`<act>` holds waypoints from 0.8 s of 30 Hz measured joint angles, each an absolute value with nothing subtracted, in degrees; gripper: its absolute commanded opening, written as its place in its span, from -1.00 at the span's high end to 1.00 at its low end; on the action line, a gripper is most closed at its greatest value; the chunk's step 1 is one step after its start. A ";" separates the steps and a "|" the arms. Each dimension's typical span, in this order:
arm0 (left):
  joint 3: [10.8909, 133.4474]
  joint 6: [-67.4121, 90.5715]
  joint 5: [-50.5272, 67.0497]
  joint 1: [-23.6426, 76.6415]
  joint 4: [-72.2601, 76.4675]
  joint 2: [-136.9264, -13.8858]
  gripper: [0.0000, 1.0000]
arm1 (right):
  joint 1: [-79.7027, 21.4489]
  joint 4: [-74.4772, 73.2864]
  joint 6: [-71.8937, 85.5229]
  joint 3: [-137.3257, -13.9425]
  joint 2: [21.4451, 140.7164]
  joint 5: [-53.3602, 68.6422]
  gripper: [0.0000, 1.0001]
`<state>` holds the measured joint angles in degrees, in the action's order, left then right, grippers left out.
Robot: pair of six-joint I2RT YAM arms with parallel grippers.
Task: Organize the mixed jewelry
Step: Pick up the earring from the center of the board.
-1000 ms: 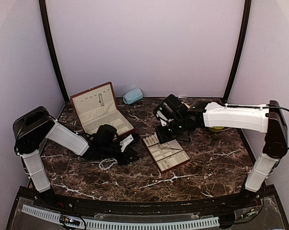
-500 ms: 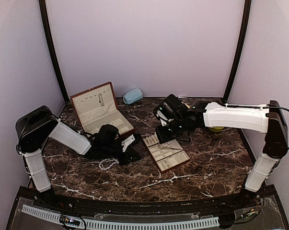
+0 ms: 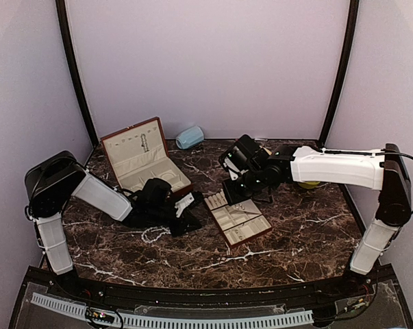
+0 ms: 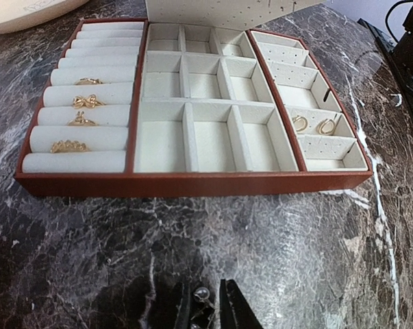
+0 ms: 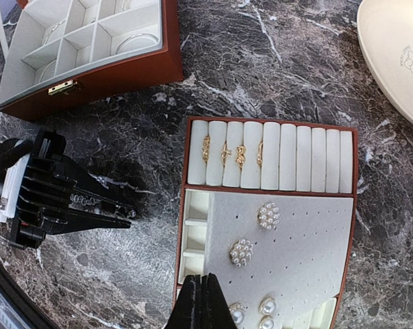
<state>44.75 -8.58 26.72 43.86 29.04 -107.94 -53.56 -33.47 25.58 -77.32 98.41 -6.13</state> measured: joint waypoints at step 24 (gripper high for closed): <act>43.77 -2.74 29.82 43.86 31.42 -106.45 1.00 | -53.56 -33.45 25.58 -77.32 98.41 -6.02 1.00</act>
